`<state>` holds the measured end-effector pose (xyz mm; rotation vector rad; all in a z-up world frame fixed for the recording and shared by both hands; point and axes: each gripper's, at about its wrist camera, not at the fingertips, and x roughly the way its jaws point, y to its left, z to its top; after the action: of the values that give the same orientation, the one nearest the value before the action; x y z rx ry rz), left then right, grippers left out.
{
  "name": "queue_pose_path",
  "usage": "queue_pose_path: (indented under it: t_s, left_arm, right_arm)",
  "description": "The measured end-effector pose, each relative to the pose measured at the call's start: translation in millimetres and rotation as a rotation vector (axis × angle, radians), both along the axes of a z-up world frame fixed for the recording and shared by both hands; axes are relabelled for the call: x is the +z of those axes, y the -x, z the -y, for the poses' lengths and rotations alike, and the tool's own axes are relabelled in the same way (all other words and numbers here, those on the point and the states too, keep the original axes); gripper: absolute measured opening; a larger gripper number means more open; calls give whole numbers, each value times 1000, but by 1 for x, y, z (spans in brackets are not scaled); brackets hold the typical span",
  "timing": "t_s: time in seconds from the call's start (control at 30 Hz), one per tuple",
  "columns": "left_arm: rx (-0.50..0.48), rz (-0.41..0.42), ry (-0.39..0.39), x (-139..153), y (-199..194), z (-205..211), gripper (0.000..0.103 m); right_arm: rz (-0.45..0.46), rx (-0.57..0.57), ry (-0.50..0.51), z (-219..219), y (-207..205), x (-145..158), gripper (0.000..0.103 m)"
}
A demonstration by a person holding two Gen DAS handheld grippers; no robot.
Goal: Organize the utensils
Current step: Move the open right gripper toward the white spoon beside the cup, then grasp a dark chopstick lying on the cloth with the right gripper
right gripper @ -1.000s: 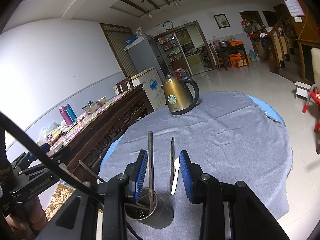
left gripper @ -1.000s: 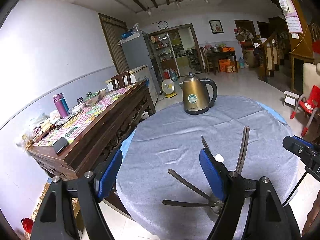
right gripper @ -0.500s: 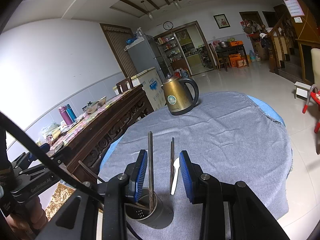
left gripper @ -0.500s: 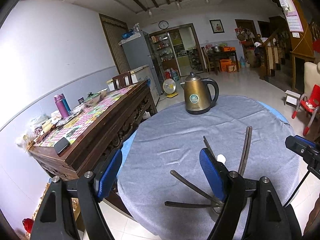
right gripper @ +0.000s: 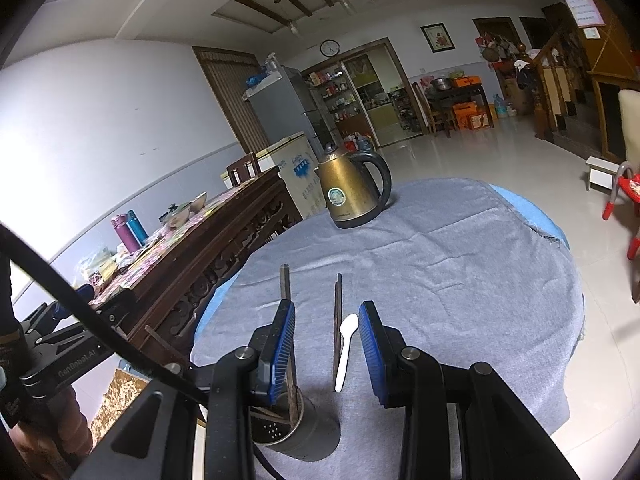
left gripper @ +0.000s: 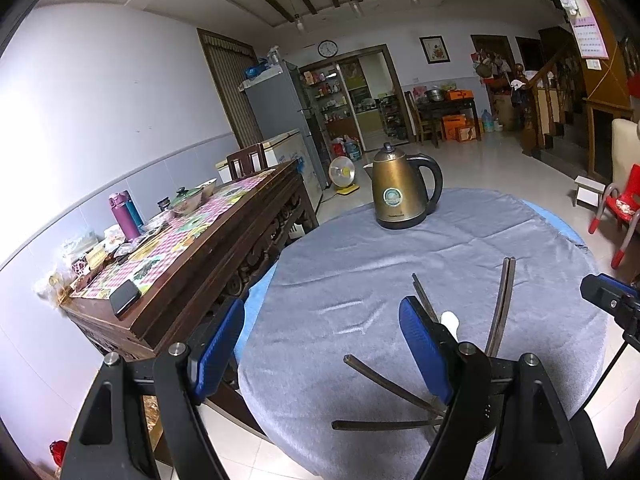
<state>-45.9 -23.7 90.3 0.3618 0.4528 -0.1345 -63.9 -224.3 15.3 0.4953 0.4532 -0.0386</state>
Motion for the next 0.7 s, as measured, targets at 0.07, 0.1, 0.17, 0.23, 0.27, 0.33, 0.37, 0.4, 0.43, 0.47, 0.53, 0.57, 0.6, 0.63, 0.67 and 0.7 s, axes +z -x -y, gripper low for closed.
queue_pose_path:
  t_s: [0.07,0.1,0.17,0.23,0.27,0.33,0.37,0.4,0.43,0.47,0.53,0.57,0.6,0.63,0.67,0.7]
  left_arm:
    - [4,-2,-4,-1,-3,1,80]
    - [5,-2,-6,-2,-3,2,80]
    - [9,-4,-11,-3,-5,3,80]
    - [10,-7,-15,-5,-9,4,80]
    - [10,-8,-17,-5,-9,5,80]
    - [10,-9,-24,-7,-11,7,80]
    - [11,-8,-27,-7,-12,7,80]
    - [11,-7,-30,-7,-14,8,80]
    - [13,-6,-31,-7,-15,8,80]
    - [14,-5,-33,-7,-16,8,80]
    - [17,-5,-35,-7,-19,8,80]
    - [18,-5,-36,-7,-19,9,80]
    - [20,-5,-38,-8,-21,9,80]
    - [22,-5,-39,-8,-22,9,80]
    - [25,-5,-38,-8,-23,8,80]
    - [26,-4,-37,-7,-22,8,80]
  right_arm:
    - [-4,-1,-6,2,-1,-2,36]
    - [-5,-1,-7,3,-2,-2,36]
    - [-9,-3,-12,5,-3,-5,36]
    - [-14,-4,-19,8,-5,-8,36]
    - [-17,-5,-22,9,-5,-9,36]
    - [-21,-6,-28,12,-7,-13,36]
    - [-24,-7,-31,13,-8,-15,36]
    - [-26,-8,-33,14,-9,-16,36]
    - [-30,-10,-36,16,-10,-18,36]
    - [-33,-10,-39,17,-11,-20,36]
    - [-39,-13,-46,19,-13,-23,36]
    - [-43,-13,-51,21,-15,-26,36]
    - [-46,-13,-54,21,-15,-27,36]
    - [-50,-14,-60,23,-16,-29,36]
    - [-54,-14,-64,24,-17,-30,36]
    - [-58,-14,-65,24,-18,-32,36]
